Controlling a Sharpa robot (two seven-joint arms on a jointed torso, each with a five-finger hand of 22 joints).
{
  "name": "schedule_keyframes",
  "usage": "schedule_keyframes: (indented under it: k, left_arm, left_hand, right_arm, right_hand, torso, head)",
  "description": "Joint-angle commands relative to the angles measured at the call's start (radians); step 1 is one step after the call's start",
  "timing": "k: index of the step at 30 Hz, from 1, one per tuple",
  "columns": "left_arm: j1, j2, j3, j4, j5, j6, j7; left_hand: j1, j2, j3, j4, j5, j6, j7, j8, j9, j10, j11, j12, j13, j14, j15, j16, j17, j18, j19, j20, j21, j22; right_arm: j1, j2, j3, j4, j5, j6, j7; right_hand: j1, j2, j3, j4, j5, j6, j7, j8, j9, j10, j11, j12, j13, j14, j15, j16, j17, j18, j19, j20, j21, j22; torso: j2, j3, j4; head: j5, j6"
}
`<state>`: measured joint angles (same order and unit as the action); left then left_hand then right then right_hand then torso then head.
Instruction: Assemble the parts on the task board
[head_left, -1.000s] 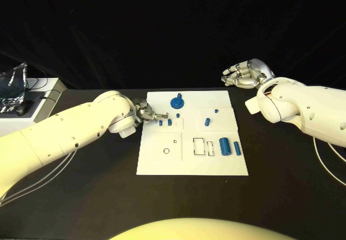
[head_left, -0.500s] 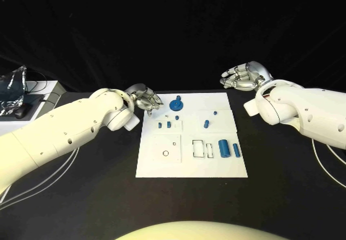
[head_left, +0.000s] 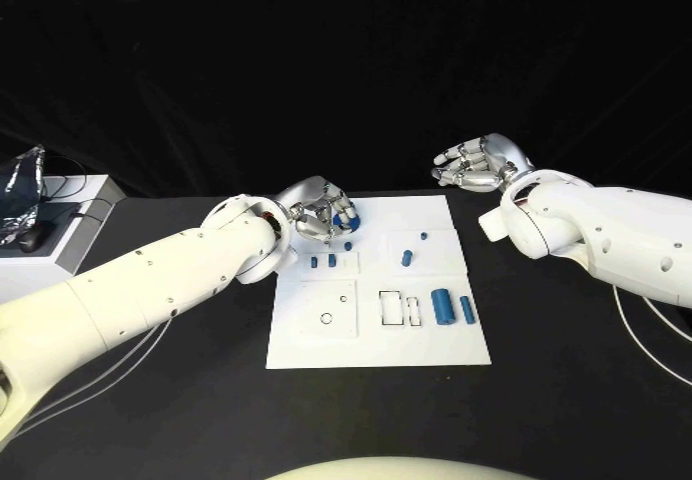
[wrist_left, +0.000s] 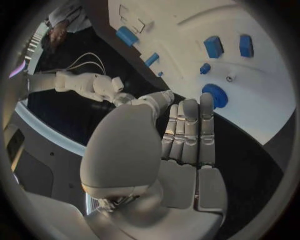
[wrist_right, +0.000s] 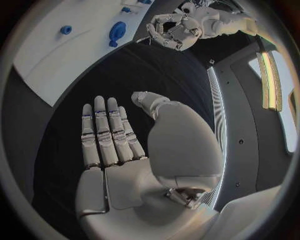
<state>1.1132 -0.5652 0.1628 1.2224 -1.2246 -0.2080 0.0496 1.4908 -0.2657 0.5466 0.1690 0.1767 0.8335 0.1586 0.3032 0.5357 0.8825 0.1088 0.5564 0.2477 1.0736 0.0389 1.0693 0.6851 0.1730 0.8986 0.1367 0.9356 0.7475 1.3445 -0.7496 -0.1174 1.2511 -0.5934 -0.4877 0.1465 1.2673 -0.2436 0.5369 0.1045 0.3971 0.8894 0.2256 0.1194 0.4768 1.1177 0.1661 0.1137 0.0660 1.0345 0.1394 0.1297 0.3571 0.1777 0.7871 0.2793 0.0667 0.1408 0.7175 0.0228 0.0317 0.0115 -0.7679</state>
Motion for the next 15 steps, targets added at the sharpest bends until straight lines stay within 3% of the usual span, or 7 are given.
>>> schedule_keyframes:
  k: [1,3,5,15]
  left_arm:
    - [0.002,0.02,-0.006,-0.023,-0.19,-0.013,0.063]
    - [0.002,0.032,-0.01,-0.037,-0.226,-0.009,0.057]
    - [0.003,0.042,-0.012,-0.051,-0.259,0.004,0.046]
    - [0.01,0.076,-0.026,-0.093,-0.327,0.072,0.013]
  left_hand:
    - [-0.019,-0.004,0.0,-0.01,-0.005,0.012,-0.002,-0.009,-0.017,0.012,-0.001,-0.012,-0.015,0.033,-0.001,0.045,0.032,0.011,0.017,0.001,0.012,0.005]
    - [-0.031,-0.005,0.003,-0.017,-0.004,0.028,-0.003,-0.012,-0.03,0.021,-0.002,-0.02,-0.026,0.082,-0.001,0.112,0.102,0.011,0.03,0.0,0.025,0.013]
    - [-0.043,-0.011,0.003,-0.02,-0.005,0.033,-0.007,-0.017,-0.038,0.017,0.0,-0.029,-0.035,0.1,0.001,0.142,0.127,0.011,0.035,0.001,0.033,0.019]
    - [-0.055,-0.01,0.007,-0.029,-0.002,0.049,-0.008,-0.026,-0.055,0.004,0.007,-0.055,-0.055,0.123,0.007,0.192,0.163,0.0,0.076,0.007,0.082,0.075]
  right_arm:
    - [0.0,0.002,0.0,0.002,-0.019,-0.003,0.025]
    - [0.0,0.003,0.0,0.002,-0.02,-0.002,0.025]
    - [0.0,0.004,0.0,0.003,-0.021,-0.002,0.025]
    - [0.0,0.005,0.0,0.006,-0.024,-0.002,0.024]
  right_hand:
    - [0.011,0.002,0.001,-0.003,0.002,0.01,0.0,-0.001,0.001,-0.006,0.0,0.0,-0.001,0.003,0.002,-0.004,-0.001,0.009,0.002,-0.005,0.001,-0.001]
    - [0.011,0.002,0.001,-0.003,0.002,0.01,0.0,-0.001,0.001,-0.006,0.0,0.0,-0.001,0.003,0.002,-0.004,-0.001,0.009,0.002,-0.005,0.001,-0.001]
    - [0.011,0.002,0.002,-0.003,0.002,0.011,0.001,0.0,0.001,-0.007,0.0,0.0,-0.001,0.003,0.002,-0.004,-0.001,0.009,0.003,-0.005,0.001,-0.001]
    - [0.01,0.0,0.001,-0.004,0.002,0.011,0.003,-0.001,0.001,-0.007,0.002,-0.001,-0.001,0.004,0.002,-0.004,-0.001,0.009,0.004,-0.005,0.001,-0.002]
  torso:
    - [0.001,-0.0003,0.0009]
    - [0.0,0.0,0.0004]
    - [0.0,0.0008,-0.0003]
    - [-0.001,0.0007,0.001]
  head:
    - [-0.003,0.007]
    - [-0.003,0.008]
    - [-0.004,0.008]
    - [-0.007,0.011]
